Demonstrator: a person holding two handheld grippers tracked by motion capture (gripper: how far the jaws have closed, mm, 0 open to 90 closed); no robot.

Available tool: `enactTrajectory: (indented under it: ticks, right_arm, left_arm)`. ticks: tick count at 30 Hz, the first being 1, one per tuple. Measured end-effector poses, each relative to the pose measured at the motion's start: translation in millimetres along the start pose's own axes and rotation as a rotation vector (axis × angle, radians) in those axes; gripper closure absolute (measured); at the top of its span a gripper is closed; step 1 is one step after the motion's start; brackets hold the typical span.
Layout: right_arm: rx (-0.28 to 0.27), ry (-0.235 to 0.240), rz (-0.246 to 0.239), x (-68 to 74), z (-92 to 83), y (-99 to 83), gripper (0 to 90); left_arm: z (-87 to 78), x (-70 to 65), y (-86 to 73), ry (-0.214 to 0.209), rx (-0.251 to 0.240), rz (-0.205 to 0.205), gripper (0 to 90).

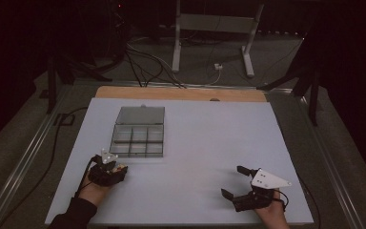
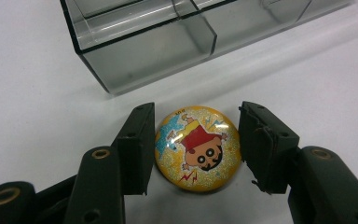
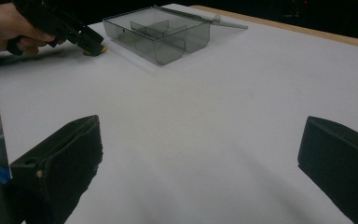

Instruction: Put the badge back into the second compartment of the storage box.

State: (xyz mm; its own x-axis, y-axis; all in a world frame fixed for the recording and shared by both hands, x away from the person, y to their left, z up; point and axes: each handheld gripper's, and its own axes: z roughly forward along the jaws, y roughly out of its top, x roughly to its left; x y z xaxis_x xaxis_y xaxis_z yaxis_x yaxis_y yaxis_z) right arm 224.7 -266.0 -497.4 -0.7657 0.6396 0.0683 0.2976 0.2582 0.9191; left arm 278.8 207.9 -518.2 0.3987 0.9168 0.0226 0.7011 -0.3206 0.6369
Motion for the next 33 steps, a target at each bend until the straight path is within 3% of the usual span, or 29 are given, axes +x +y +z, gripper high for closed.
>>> enactTrajectory:
  ticks: [12, 26, 33]
  right_arm:
    - [0.000, -0.003, -0.004, -0.1, -0.7, 0.0, 0.0]
    - [0.000, -0.008, -0.001, -0.1, -0.9, 0.2, 0.0]
    - [-0.002, -0.011, -0.007, 0.1, -1.1, 0.4, 0.0]
  left_arm:
    - [-2.4, -1.2, -0.3, 0.012, -0.012, 0.013, 48.9]
    - [-14.8, -7.2, 3.2, -0.024, -0.033, 0.030, 48.9]
    - [-22.4, -9.5, 6.4, -0.016, -0.049, 0.044, 48.9]
